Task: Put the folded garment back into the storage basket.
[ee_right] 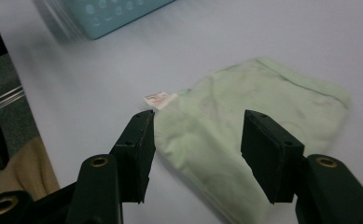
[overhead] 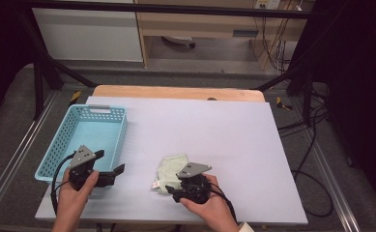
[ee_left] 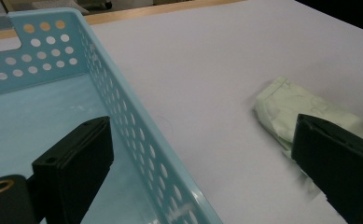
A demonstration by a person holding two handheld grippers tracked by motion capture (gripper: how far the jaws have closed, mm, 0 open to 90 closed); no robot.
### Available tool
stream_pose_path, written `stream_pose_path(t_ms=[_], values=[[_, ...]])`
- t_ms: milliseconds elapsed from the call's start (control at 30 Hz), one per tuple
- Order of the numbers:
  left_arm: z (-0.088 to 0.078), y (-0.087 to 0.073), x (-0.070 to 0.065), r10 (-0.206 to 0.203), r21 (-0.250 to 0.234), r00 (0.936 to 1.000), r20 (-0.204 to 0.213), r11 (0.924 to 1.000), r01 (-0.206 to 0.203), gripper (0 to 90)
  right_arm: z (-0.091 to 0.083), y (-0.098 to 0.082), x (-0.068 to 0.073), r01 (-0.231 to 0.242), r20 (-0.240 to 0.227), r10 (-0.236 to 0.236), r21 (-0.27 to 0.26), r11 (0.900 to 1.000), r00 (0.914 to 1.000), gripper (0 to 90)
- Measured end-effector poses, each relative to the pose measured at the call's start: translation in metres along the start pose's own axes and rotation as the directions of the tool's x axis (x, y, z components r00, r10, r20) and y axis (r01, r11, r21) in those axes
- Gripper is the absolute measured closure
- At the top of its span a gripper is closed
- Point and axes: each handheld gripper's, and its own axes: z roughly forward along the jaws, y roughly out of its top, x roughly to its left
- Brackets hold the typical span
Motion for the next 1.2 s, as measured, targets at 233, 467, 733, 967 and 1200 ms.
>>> stream_pose_path(t_ms=[233,467,733,967,1200], values=[[0.001,0.000,0.000,-0.005,0.000,1.0000,0.005,1.0000,0.005,5.2,-0.020,-0.015,-0.026,-0.034,0.057,0.034,0.004,0.999,0.9978,50.1],[-0.001,0.000,0.000,-0.008,-0.002,1.0000,0.002,1.0000,0.008,5.2,-0.028,-0.032,-0.032,-0.041,0.070,0.039,0.025,0.999,0.9968,55.0],[0.000,0.000,0.000,-0.003,-0.010,1.0000,-0.007,0.9999,0.003,5.3,-0.024,-0.042,-0.033,-0.033,0.039,0.031,0.060,0.998,0.9988,63.2],[0.000,0.000,0.000,-0.007,-0.009,1.0000,-0.001,0.9999,0.007,5.3,-0.009,-0.044,-0.027,-0.017,0.023,0.015,0.084,0.996,0.9996,60.3],[-0.001,0.001,-0.001,-0.002,-0.016,1.0000,-0.005,0.9999,0.002,5.3,0.002,-0.042,-0.023,0.007,0.035,-0.011,0.099,0.995,0.9993,68.2]])
